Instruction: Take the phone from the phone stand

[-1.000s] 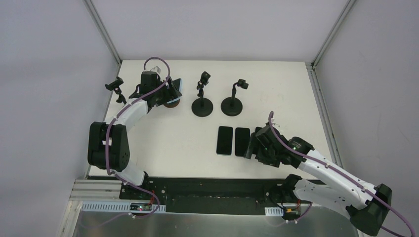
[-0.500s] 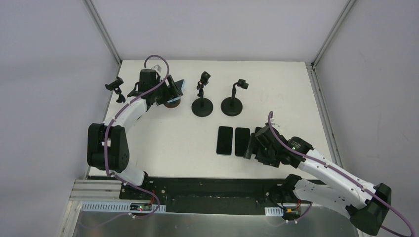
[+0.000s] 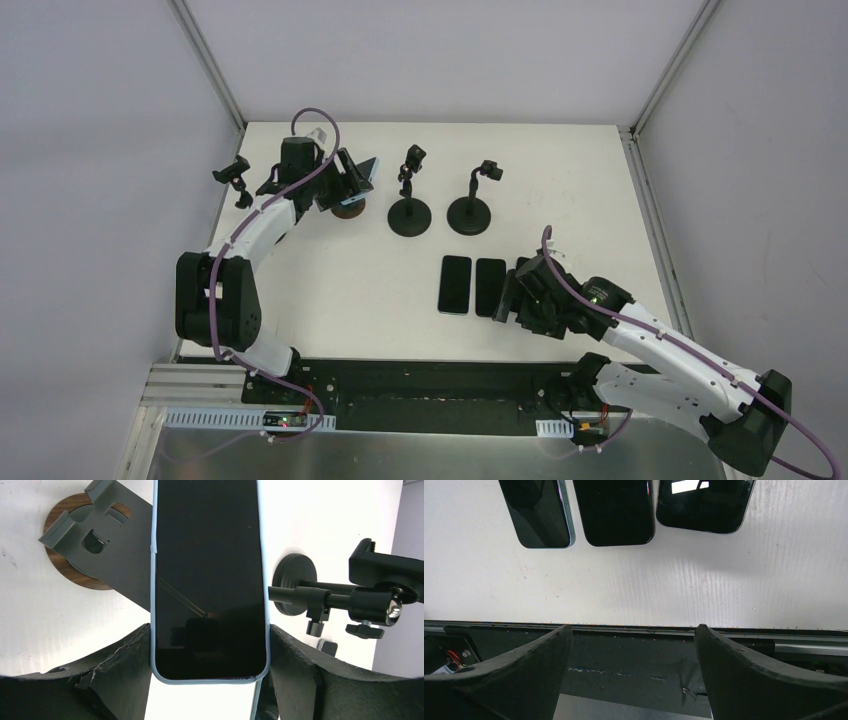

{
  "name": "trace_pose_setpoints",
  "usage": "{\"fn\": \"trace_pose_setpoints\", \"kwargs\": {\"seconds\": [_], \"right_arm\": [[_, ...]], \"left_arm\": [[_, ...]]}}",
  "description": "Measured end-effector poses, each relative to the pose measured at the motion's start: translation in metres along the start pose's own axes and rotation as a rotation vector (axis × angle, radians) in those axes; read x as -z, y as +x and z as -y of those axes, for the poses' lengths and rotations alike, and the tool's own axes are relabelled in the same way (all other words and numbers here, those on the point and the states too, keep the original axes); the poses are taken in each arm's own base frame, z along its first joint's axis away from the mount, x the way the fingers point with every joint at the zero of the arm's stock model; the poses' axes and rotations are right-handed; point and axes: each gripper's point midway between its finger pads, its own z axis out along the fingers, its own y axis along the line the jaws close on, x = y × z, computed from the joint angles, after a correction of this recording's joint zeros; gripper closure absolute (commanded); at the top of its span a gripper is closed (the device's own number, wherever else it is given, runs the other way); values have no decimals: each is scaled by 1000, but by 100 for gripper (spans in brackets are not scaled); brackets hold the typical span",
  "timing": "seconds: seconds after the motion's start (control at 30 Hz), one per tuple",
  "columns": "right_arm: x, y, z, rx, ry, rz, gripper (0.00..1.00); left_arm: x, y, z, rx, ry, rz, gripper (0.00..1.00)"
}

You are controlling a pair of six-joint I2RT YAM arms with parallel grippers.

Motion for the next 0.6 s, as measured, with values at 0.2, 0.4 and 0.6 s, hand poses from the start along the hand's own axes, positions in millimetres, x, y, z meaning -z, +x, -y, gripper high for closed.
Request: {"fn": "trace_pose_setpoints", "kwargs": {"seconds": [0.2, 0.4, 0.6], "right_arm": [[0, 0, 0, 1, -1, -1, 5], [0, 0, -1, 0, -2, -1, 6], [0, 1, -1, 3, -2, -3, 6]], "left_arm": [[12, -6, 11, 16, 25, 28, 100], [48, -11, 26, 3, 70, 105, 100], [76, 20, 23, 8, 77, 127, 100]]}}
